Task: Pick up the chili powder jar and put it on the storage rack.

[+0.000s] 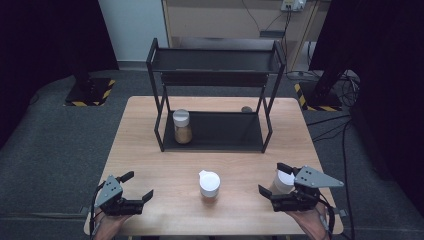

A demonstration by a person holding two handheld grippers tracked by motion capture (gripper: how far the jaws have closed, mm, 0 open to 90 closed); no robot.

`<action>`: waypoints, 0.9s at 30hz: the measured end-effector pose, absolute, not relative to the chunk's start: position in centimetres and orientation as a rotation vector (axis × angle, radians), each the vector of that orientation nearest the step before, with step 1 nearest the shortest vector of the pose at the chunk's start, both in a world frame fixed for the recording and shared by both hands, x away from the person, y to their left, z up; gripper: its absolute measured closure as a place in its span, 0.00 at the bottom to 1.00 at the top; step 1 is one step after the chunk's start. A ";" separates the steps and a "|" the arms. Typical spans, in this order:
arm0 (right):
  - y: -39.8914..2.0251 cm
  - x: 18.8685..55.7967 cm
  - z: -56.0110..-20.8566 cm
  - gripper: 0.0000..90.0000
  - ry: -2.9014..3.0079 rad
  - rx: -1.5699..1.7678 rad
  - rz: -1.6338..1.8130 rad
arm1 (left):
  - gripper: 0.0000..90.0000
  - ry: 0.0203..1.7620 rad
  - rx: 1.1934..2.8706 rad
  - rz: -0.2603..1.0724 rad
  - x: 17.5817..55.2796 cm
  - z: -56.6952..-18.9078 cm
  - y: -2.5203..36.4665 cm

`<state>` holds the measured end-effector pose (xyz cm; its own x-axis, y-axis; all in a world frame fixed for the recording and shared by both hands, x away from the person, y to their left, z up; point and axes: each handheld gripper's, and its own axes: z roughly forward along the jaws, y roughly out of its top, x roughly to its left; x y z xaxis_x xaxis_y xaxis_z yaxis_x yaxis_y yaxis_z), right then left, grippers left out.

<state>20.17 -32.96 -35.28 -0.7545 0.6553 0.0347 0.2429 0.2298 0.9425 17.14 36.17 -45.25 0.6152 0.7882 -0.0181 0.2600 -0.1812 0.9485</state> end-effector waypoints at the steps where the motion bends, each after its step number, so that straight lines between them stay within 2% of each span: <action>1: -32.6 20.4 -35.1 0.07 2.148 0.821 1.537 | 0.03 0.861 1.737 0.597 17.1 -45.3 36.2; 13: -27.5 23.1 -33.9 0.07 2.263 0.719 1.568 | 0.03 0.856 1.740 0.595 17.2 -45.2 36.2; 27: -22.5 25.5 -34.8 0.07 2.374 0.701 1.544 | 0.03 0.853 1.742 0.594 17.2 -45.2 36.2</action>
<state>25.52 -22.55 -34.85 -0.8611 0.5036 0.0704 0.2686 0.3329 0.9039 17.18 36.22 -45.22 0.6213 0.7834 -0.0145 0.2579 -0.1870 0.9479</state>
